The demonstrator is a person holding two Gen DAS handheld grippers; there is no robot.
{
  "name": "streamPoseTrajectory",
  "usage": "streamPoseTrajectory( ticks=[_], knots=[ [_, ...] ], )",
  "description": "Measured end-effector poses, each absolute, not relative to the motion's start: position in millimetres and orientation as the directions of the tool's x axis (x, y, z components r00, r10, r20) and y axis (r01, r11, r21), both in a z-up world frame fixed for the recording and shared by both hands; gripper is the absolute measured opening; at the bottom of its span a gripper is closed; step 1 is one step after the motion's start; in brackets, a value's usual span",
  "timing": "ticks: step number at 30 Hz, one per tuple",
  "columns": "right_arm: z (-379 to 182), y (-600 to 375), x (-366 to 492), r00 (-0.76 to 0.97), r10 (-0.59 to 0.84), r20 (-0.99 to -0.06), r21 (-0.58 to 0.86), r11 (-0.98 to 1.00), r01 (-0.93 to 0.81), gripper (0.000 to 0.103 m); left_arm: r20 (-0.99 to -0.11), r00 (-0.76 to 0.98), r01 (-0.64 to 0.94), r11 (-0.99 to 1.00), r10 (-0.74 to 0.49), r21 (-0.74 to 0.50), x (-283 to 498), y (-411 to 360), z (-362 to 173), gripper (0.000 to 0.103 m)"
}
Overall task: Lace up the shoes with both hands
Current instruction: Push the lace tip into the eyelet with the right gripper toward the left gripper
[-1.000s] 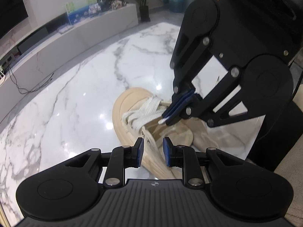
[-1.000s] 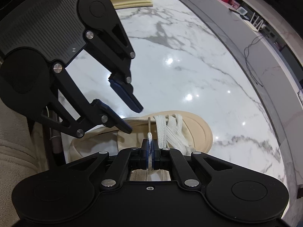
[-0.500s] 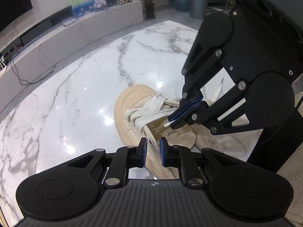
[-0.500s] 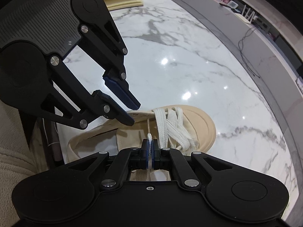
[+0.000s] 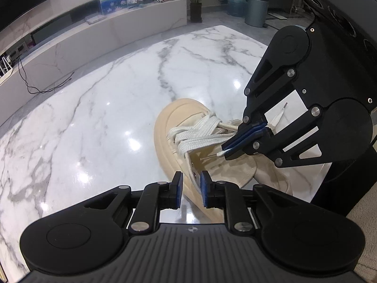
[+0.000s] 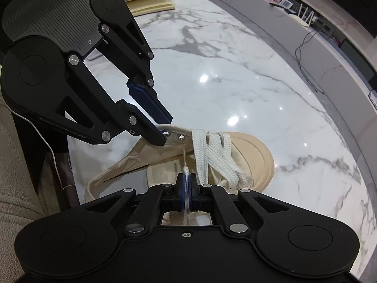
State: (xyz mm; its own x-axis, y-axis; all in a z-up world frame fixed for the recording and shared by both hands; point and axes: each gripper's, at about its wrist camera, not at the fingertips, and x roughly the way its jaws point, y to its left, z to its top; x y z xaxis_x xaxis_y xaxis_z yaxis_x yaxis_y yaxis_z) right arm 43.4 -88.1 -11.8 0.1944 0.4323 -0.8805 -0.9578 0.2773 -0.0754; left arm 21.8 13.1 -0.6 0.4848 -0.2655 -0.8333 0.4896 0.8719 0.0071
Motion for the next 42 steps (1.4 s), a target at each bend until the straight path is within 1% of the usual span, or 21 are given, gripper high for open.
streamPoseTrajectory(
  ticks=[25, 32, 38, 42],
  knots=[
    [-1.2, -91.1, 42.1, 0.185, 0.442, -0.878, -0.07, 0.265, -0.962, 0.001, -0.837, 0.483, 0.51, 0.859, -0.257, 0.031, 22.0, 8.7, -1.0, 0.016],
    [0.2, -87.0, 48.4, 0.19, 0.448, -0.873, -0.075, 0.262, -0.962, 0.001, -0.824, 0.495, 0.54, 0.841, -0.275, 0.044, 17.1, 6.4, 10.6, 0.016],
    [-1.8, -80.6, 47.8, 0.192, 0.453, -0.871, -0.076, 0.26, -0.962, 0.001, -0.83, 0.503, 0.606, 0.783, -0.239, 0.141, 15.2, 6.1, 17.5, 0.016],
    [-0.1, -78.5, 45.2, 0.19, 0.458, -0.869, -0.072, 0.262, -0.962, 0.001, -0.833, 0.509, 0.699, 0.668, -0.218, 0.253, 16.2, -1.6, 10.2, 0.016]
  ],
)
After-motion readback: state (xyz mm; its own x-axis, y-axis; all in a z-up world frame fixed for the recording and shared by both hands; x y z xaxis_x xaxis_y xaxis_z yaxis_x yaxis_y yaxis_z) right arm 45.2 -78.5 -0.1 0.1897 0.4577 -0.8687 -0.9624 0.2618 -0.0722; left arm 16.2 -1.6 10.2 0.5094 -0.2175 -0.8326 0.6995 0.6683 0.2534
